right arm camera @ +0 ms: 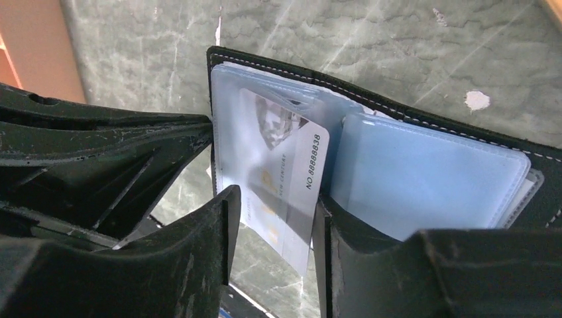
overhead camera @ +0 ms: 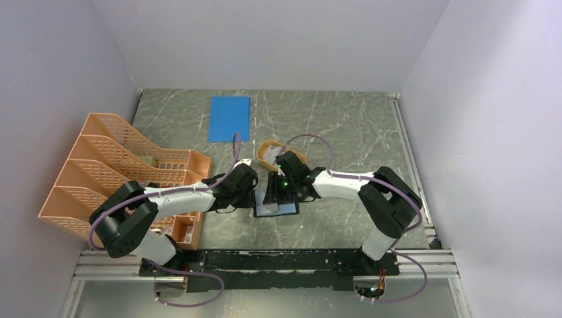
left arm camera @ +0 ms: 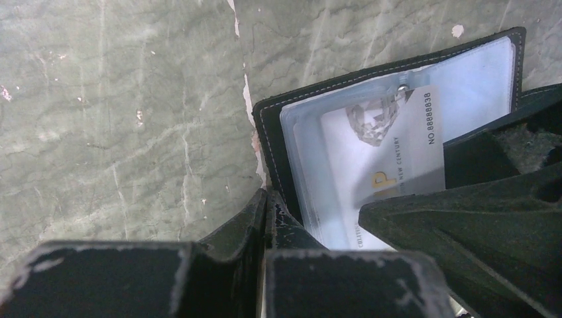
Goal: Put the credit cards into the card holder
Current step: Insert the credit card into the card holder.
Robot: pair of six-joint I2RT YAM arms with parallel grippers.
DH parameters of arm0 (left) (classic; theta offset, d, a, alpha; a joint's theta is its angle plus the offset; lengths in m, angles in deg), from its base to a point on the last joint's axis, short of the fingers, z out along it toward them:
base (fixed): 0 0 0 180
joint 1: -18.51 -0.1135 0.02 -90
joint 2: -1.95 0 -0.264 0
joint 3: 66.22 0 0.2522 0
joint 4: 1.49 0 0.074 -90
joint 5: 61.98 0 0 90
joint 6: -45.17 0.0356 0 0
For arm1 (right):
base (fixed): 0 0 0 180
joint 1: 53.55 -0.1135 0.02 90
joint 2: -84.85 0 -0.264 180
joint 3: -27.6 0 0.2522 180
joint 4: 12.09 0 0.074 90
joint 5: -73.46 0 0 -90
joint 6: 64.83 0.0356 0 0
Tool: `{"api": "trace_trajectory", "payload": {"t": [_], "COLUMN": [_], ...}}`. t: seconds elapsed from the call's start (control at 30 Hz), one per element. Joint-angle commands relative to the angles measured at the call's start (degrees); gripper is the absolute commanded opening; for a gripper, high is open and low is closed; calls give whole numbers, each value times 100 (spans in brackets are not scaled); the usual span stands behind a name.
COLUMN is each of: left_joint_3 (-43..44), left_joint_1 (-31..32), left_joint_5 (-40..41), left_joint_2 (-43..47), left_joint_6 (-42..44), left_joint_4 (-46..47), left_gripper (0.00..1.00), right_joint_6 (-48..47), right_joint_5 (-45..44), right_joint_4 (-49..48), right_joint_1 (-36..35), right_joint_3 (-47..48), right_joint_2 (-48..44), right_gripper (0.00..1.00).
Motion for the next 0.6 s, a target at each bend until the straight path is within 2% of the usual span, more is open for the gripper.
{"api": "trace_trajectory", "payload": {"t": [0.0,0.27,0.57], "left_joint_3": [-144,-162,-140], "left_joint_1": [23,21,26], "left_joint_5": [-173,-113,-224], "left_joint_2": [-14,47,-10], "left_joint_6": [-38,-73,-31], "left_joint_4": [-1,-42,42], "left_gripper": [5,5,5], "right_joint_6": [-332,-483,-332], "right_joint_5": [-958,-1242,-719], "right_joint_4": [691,1010,525], "right_joint_1": [-100,-109,-133], "right_joint_3": [258,446,203], "right_joint_2": [-63,-330,-114], "right_gripper": [48,51,49]}}
